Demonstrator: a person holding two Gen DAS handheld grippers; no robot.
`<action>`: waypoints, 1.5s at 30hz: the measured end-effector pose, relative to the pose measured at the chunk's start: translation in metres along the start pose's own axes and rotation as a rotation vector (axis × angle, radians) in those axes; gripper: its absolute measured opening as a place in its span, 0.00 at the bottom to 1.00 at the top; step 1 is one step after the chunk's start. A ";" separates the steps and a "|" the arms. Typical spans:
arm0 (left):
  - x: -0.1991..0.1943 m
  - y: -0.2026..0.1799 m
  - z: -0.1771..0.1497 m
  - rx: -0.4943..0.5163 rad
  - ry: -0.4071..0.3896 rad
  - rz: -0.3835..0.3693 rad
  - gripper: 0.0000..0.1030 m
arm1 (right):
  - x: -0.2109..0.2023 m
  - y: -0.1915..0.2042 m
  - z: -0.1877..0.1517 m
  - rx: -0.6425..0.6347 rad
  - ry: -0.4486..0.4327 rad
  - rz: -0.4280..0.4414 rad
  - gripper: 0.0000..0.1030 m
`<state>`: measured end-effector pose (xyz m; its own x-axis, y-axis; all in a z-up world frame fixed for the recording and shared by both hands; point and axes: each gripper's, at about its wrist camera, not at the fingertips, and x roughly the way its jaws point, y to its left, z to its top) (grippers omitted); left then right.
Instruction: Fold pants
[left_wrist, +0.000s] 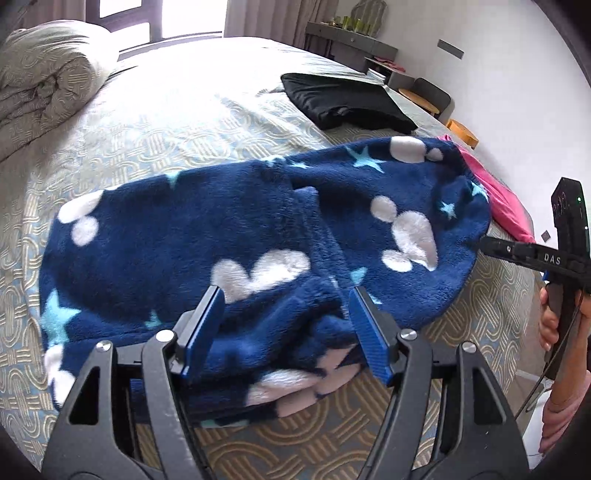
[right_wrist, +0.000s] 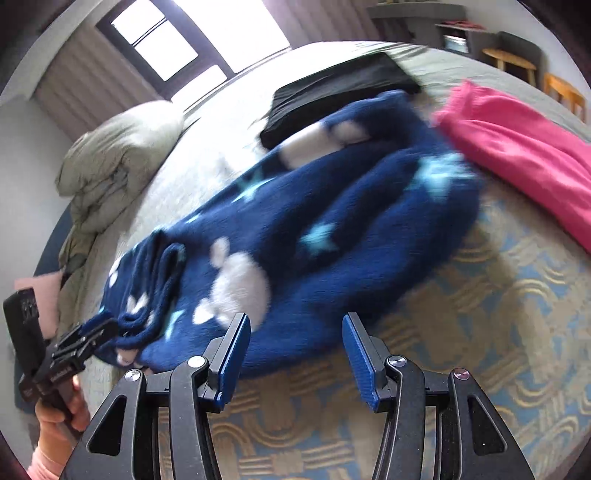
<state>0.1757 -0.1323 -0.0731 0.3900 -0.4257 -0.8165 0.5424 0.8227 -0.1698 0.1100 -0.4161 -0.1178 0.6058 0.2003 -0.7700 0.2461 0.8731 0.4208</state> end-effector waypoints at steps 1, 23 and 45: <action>0.006 -0.006 0.000 0.004 0.018 -0.026 0.68 | -0.003 -0.010 0.001 0.029 -0.012 -0.024 0.54; 0.023 -0.021 -0.003 -0.033 0.055 -0.037 0.70 | 0.035 -0.076 0.056 0.333 -0.089 0.035 0.30; -0.092 0.126 -0.051 -0.276 -0.168 0.124 0.70 | 0.002 0.250 0.044 -0.522 -0.281 0.087 0.18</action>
<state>0.1707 0.0300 -0.0473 0.5701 -0.3535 -0.7416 0.2707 0.9331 -0.2367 0.2058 -0.2169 0.0071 0.8015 0.2177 -0.5569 -0.1743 0.9760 0.1307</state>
